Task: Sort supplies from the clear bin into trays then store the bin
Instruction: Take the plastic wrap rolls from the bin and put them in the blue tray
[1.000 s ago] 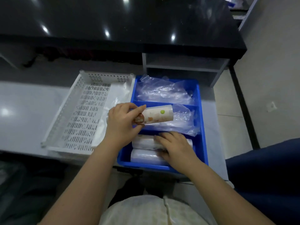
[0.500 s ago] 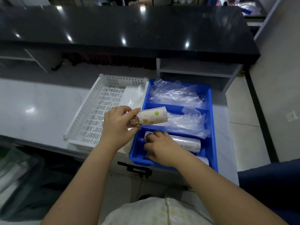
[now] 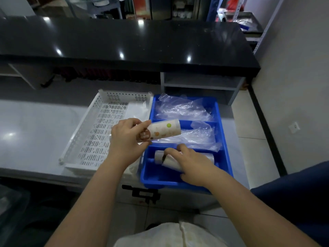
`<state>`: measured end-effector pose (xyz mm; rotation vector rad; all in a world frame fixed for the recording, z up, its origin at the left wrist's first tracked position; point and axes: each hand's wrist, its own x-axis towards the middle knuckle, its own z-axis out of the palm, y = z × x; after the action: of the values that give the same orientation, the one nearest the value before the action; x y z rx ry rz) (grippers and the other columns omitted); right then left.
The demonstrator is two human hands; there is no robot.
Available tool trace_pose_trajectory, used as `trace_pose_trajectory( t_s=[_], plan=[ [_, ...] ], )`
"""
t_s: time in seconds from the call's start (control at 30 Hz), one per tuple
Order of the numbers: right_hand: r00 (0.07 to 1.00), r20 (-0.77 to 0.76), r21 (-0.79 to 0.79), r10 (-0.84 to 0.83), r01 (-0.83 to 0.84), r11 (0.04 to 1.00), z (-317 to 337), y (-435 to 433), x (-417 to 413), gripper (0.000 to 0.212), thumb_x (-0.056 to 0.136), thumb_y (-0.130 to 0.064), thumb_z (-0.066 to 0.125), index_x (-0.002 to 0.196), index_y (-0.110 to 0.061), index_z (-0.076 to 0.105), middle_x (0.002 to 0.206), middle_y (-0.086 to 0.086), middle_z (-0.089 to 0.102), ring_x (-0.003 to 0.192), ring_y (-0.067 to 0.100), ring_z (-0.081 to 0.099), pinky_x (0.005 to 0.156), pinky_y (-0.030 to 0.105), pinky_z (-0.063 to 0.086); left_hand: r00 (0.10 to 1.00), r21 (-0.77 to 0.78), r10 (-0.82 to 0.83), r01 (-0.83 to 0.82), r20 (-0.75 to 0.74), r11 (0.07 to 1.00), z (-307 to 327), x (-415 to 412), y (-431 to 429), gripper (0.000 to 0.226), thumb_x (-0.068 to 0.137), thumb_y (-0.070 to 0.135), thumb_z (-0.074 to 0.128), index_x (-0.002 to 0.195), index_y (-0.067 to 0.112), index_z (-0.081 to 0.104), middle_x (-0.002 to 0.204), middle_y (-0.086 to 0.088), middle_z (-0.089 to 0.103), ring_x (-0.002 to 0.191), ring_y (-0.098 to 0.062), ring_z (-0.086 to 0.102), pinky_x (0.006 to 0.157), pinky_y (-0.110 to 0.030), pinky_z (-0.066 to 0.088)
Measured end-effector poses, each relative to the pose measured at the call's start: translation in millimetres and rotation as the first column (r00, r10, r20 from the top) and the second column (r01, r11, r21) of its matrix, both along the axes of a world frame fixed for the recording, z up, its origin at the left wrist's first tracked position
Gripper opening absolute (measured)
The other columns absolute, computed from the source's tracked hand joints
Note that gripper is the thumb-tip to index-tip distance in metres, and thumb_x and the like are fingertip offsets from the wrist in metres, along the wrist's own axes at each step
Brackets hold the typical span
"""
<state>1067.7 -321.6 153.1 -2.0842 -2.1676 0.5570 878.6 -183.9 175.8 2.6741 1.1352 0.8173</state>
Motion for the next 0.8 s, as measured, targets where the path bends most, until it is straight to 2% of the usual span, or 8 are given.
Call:
trace_pose_trajectory(
  t_s=[0.13,0.2,0.27,0.33,0.43,0.5,0.6,0.8],
  plan=[
    [0.999,-0.014,0.045,-0.032,0.033,0.998,-1,-10,-2,0.084,0.084,-0.014,0.061,0.141,-0.044,0.008,0.131,0.002,0.04,0.109,0.025,0.047,0.087,0.041,0.048,1.0,-0.036,0.006,-0.007,-0.024,0.999,-2,3,-3,0.061,0.062,0.03,0.085,0.119,0.025,0.065,0.102,-0.001,0.061,0.091,-0.023,0.053,0.078,-0.042,0.043],
    [0.985,-0.139,0.087,-0.104,0.116,0.989,4,-17,-1,0.08,0.083,-0.018,0.065,0.141,-0.041,0.015,0.135,-0.002,0.043,0.114,0.021,0.047,0.094,0.035,0.043,0.998,-0.049,0.018,-0.02,-0.053,0.999,-6,1,-5,0.062,0.061,0.031,0.085,0.12,0.025,0.065,0.102,-0.001,0.062,0.09,-0.024,0.054,0.076,-0.041,0.043],
    [0.953,-0.253,0.144,-0.167,0.207,0.968,17,-23,3,0.074,0.08,-0.021,0.07,0.135,-0.039,0.026,0.132,-0.005,0.048,0.114,0.016,0.047,0.093,0.033,0.042,0.996,-0.081,0.041,-0.047,-0.08,0.996,-9,3,-9,0.066,0.059,0.03,0.084,0.12,0.025,0.061,0.102,0.0,0.063,0.091,-0.024,0.054,0.077,-0.04,0.043],
    [0.945,-0.278,0.255,-0.174,0.247,0.935,37,-24,9,0.072,0.076,-0.019,0.074,0.13,-0.038,0.031,0.129,-0.007,0.049,0.109,0.009,0.046,0.093,0.031,0.043,0.994,-0.127,0.056,-0.068,-0.096,0.99,-11,9,-13,0.064,0.058,0.03,0.083,0.117,0.025,0.057,0.101,0.002,0.063,0.094,-0.024,0.054,0.078,-0.041,0.043],
    [0.957,-0.223,0.436,-0.185,0.268,0.859,68,-17,25,0.072,0.072,-0.011,0.077,0.128,-0.035,0.038,0.126,-0.007,0.052,0.105,0.003,0.04,0.093,0.032,0.037,0.99,-0.152,0.012,-0.033,-0.14,0.988,-13,20,-21,0.058,0.059,0.035,0.082,0.111,0.028,0.057,0.104,0.004,0.062,0.097,-0.023,0.053,0.08,-0.04,0.04],
    [0.965,-0.16,0.492,-0.206,0.259,0.831,82,-14,36,0.071,0.072,-0.006,0.075,0.13,-0.03,0.042,0.128,-0.003,0.053,0.11,0.009,0.042,0.094,0.033,0.035,0.984,-0.152,-0.051,0.025,-0.171,0.988,-15,29,-31,0.058,0.059,0.037,0.081,0.111,0.029,0.058,0.106,0.005,0.061,0.099,-0.022,0.053,0.082,-0.04,0.04],
    [0.967,-0.078,0.489,-0.243,0.25,0.836,86,-13,49,0.067,0.073,-0.001,0.07,0.132,-0.022,0.047,0.13,0.001,0.053,0.111,0.021,0.048,0.094,0.034,0.034,0.97,-0.207,-0.17,0.133,-0.176,0.969,-21,46,-54,0.054,0.06,0.036,0.076,0.111,0.03,0.058,0.108,0.007,0.061,0.102,-0.023,0.053,0.083,-0.038,0.039],
    [0.958,-0.062,0.396,-0.28,0.281,0.874,55,-22,51,0.069,0.075,-0.003,0.067,0.136,-0.025,0.044,0.131,-0.003,0.051,0.112,0.019,0.047,0.096,0.031,0.035,0.889,-0.326,-0.347,0.247,-0.299,0.913,-45,66,-83,0.057,0.071,0.049,0.069,0.122,0.036,0.045,0.118,0.009,0.052,0.112,-0.017,0.043,0.095,-0.038,0.032]
  ],
)
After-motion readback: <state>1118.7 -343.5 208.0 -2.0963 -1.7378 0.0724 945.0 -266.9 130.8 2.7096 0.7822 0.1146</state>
